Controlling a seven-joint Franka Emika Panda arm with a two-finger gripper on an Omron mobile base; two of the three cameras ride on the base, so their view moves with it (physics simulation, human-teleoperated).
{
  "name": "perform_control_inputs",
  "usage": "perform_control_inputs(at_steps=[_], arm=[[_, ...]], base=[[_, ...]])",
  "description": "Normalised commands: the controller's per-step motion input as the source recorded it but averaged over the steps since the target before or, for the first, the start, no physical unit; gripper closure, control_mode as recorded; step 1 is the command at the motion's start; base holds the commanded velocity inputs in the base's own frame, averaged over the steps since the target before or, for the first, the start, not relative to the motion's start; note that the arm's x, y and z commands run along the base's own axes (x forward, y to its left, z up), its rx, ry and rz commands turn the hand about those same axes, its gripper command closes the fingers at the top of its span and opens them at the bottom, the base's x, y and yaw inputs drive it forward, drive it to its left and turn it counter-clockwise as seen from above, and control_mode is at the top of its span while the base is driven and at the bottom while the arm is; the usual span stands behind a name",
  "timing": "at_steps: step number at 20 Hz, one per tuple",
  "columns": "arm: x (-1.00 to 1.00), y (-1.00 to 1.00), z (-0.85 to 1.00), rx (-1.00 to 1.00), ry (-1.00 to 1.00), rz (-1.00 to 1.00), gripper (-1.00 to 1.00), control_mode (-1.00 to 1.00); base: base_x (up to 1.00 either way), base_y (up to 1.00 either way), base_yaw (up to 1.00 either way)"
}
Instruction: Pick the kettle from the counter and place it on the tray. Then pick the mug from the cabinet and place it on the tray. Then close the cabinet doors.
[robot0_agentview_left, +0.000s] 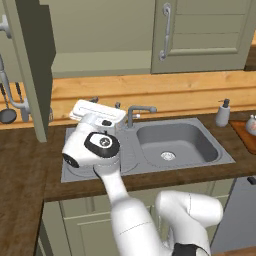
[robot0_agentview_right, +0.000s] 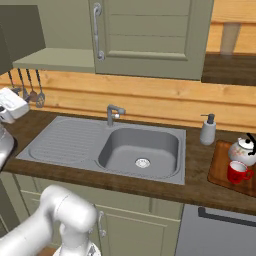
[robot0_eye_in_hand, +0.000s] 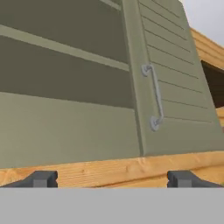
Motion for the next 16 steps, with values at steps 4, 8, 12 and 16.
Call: perform_control_inputs(at_steps=[4,8,12,16], arm=[[0.00,0.45,0.00,-0.22,0.00,-0.17,-1.00,-1.00],[0.00,0.56,0.02,-0.19,0.00,-0.22,-1.00,-1.00],[0.00,0.31,0.00,-0.18,0.00,-0.20,-1.00,-1.00],[-0.04,0.37,0.00,-0.19,0.02,-0.23,-1.00,-1.00]], base=[[0.00,0.00,0.00],[0.00,0.00,0.00],[0.00,0.00,0.00],[0.00,0.00,0.00]])
